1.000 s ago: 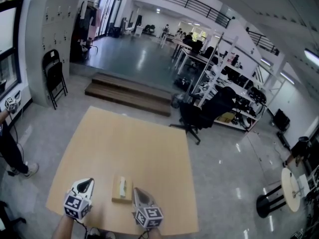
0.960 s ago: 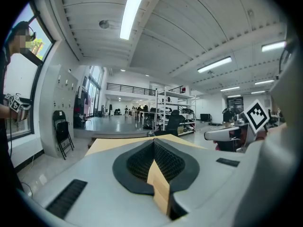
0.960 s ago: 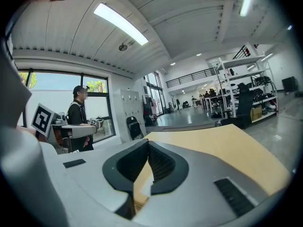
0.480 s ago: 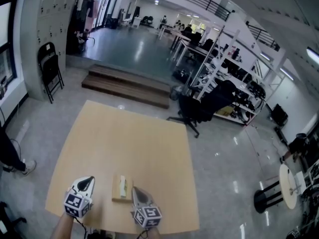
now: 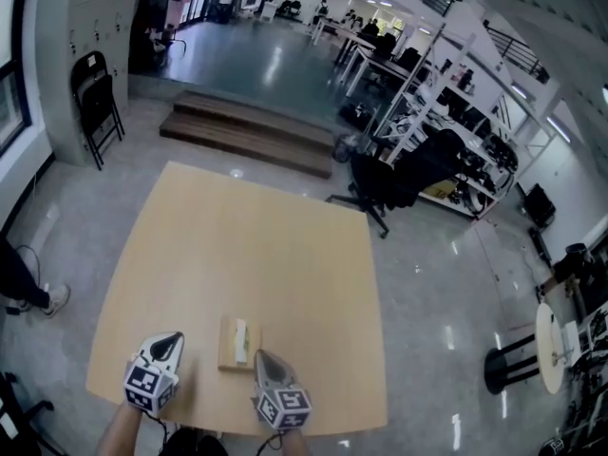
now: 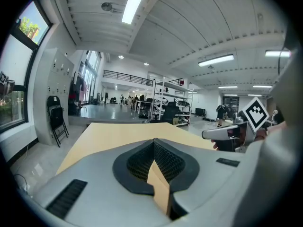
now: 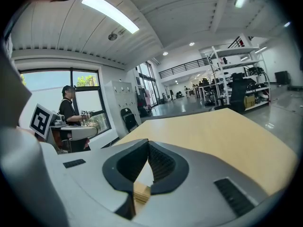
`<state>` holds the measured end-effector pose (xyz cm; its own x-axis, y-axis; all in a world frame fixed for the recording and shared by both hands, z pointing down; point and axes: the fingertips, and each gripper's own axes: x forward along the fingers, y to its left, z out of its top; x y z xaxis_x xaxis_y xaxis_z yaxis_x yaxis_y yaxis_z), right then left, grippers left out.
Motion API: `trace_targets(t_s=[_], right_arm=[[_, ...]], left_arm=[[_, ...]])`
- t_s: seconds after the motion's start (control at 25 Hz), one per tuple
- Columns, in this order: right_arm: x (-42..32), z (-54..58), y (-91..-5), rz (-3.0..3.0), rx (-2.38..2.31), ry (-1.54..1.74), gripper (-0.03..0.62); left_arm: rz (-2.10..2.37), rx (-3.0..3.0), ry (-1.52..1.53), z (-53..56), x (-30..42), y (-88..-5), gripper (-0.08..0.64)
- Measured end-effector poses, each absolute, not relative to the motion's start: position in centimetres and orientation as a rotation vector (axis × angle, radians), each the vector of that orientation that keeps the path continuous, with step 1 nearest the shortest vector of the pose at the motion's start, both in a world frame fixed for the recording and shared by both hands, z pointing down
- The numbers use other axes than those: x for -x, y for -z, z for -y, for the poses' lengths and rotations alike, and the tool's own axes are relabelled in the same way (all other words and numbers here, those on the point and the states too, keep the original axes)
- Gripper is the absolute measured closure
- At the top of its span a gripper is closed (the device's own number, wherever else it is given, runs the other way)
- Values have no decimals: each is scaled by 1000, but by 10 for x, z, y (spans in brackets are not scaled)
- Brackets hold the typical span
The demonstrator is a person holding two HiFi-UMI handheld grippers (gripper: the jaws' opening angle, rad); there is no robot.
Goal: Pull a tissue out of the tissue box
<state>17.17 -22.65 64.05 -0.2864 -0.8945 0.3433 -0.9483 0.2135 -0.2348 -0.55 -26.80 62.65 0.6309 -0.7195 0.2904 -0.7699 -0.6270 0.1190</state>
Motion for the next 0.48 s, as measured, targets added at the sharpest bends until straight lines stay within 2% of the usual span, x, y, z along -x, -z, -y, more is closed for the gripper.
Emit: trace_targets(t_s=[0.48], right_arm=[[-163, 220, -677, 2282, -1752, -675, 580]], left_arm=[[1181, -2550, -357, 260, 13, -666, 554]])
